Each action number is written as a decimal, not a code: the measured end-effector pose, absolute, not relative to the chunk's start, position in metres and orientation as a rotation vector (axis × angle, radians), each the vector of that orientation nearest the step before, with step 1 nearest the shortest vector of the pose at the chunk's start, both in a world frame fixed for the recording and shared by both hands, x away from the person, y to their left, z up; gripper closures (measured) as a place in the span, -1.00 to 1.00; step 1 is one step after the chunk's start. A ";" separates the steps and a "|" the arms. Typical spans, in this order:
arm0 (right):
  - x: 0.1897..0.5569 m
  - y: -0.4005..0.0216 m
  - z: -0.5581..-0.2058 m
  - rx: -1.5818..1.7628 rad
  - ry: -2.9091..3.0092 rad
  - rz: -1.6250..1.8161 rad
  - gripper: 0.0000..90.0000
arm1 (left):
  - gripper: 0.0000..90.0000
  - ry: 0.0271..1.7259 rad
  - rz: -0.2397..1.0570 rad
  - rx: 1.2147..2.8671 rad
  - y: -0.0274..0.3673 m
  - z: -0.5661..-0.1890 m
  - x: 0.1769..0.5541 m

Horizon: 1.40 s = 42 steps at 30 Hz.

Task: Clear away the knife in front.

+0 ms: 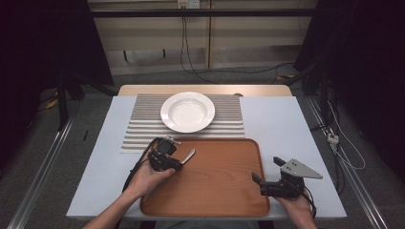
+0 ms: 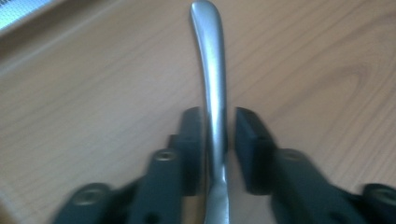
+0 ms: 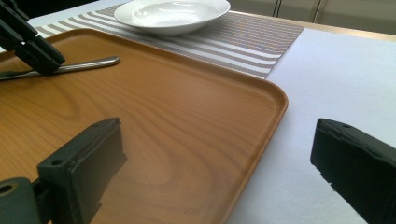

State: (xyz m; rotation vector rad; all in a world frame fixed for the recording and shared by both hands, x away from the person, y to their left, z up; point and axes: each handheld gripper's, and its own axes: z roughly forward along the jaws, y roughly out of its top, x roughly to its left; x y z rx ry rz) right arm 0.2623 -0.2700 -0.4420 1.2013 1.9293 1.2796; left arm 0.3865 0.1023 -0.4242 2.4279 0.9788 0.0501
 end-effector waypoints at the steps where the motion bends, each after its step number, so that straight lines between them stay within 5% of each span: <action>1: 0.262 -0.270 -0.442 1.204 1.926 1.281 -0.94 | 0.50 0.968 0.049 2.419 0.103 -0.423 0.387; 5: 0.262 -0.272 -0.443 1.212 1.925 1.288 -0.94 | 0.23 0.912 0.054 2.357 0.106 -0.418 0.388; 10: 0.262 -0.272 -0.442 1.213 1.924 1.292 -0.94 | -0.60 0.910 0.155 2.350 0.102 -0.418 0.386; 16: 0.263 -0.271 -0.442 1.204 1.929 1.285 -0.94 | -0.80 0.823 0.181 2.316 0.094 -0.414 0.382; 20: 0.263 -0.271 -0.442 1.207 1.926 1.281 -0.94 | -0.52 0.752 0.140 2.313 0.087 -0.416 0.380; 25: 0.263 -0.270 -0.442 1.201 1.929 1.283 -0.94 | 0.39 0.710 0.109 2.340 0.080 -0.424 0.380; 30: 0.263 -0.270 -0.441 1.205 1.926 1.281 -0.94 | 0.98 0.674 0.117 2.392 0.073 -0.430 0.378; 42: 0.261 -0.270 -0.441 1.200 1.925 1.281 -0.94 | 1.00 0.709 0.199 2.426 0.076 -0.433 0.383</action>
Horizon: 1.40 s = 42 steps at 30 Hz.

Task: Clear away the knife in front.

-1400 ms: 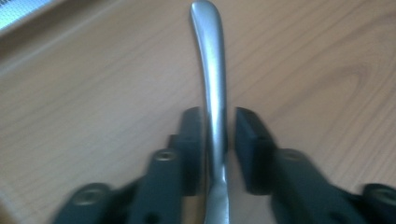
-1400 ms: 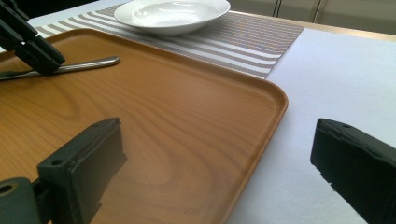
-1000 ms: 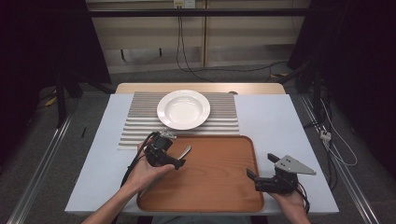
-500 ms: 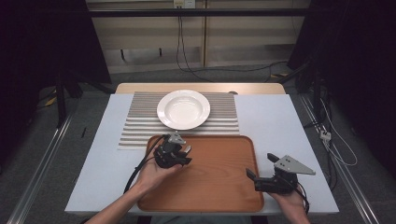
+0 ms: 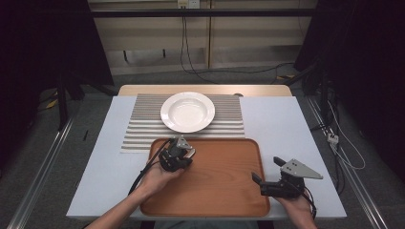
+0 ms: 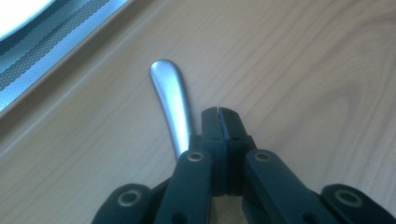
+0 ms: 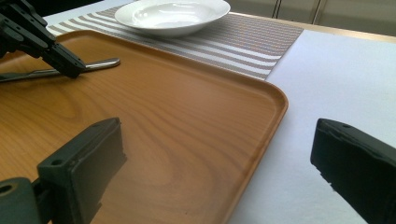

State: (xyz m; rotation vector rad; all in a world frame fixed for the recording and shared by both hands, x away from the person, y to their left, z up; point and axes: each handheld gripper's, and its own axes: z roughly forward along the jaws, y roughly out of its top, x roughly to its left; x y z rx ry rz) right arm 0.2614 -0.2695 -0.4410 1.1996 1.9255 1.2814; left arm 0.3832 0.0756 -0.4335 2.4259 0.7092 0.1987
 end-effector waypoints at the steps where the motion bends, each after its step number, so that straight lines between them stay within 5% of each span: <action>1: 0.261 -0.269 -0.441 1.198 1.926 1.281 -0.94 | 1.00 0.706 0.192 2.427 0.076 -0.433 0.384; 42: 0.261 -0.270 -0.441 1.203 1.921 1.285 -0.94 | 1.00 0.805 0.227 2.445 0.106 -0.430 0.388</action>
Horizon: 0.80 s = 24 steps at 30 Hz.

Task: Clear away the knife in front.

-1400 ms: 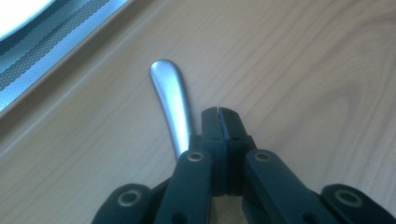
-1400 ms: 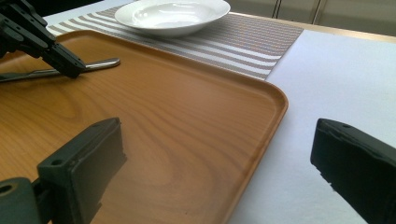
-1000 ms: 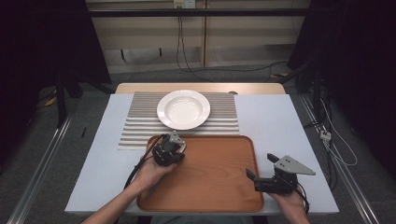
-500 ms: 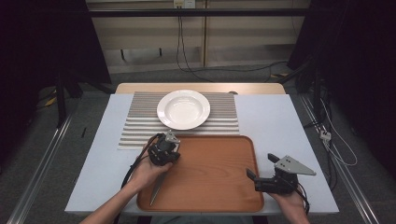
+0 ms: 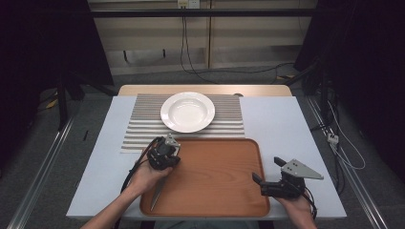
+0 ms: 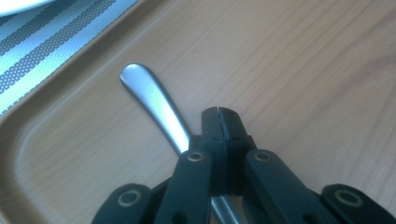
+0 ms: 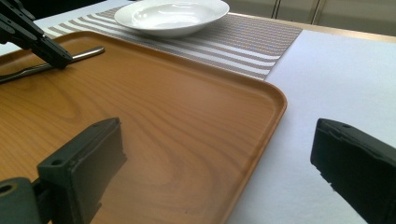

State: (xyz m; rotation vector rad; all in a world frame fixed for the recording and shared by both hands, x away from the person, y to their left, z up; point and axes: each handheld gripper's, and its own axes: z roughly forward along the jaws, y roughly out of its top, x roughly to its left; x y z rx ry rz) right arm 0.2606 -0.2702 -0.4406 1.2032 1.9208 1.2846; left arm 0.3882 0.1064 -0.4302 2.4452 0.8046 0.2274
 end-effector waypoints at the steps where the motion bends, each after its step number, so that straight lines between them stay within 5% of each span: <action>1: 0.260 -0.270 -0.441 1.205 1.920 1.283 -0.94 | 1.00 0.807 0.227 2.447 0.107 -0.430 0.388; 24: 0.261 -0.271 -0.441 1.206 1.919 1.281 -0.94 | 1.00 0.821 0.249 2.480 0.123 -0.428 0.386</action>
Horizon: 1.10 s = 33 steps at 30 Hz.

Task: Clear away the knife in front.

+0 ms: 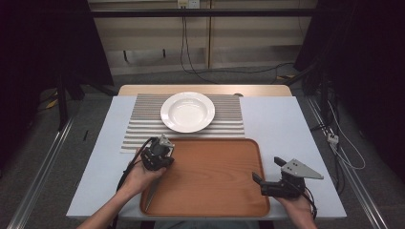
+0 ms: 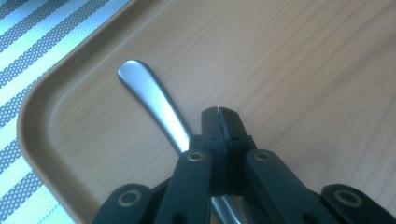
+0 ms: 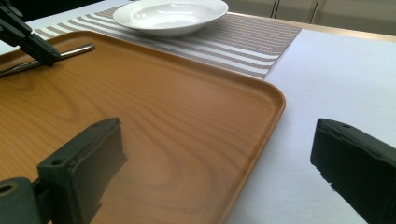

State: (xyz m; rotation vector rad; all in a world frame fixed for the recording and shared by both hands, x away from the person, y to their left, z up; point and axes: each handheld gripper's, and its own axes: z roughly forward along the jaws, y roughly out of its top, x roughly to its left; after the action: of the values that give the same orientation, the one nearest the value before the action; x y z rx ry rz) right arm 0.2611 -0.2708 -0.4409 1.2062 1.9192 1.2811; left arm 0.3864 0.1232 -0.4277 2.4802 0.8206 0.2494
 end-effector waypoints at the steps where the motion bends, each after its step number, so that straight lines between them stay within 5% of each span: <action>1: 0.261 -0.271 -0.441 1.208 1.919 1.282 -0.94 | 1.00 0.824 0.245 2.478 0.124 -0.428 0.386; 33: 0.262 -0.271 -0.441 1.216 1.917 1.281 -0.94 | 1.00 0.893 0.291 2.477 0.143 -0.427 0.386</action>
State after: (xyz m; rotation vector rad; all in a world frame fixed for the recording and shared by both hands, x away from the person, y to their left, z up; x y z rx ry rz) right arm 0.2616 -0.2708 -0.4413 1.2155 1.9174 1.2809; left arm 0.3856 0.1428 -0.4271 2.4772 0.8931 0.2911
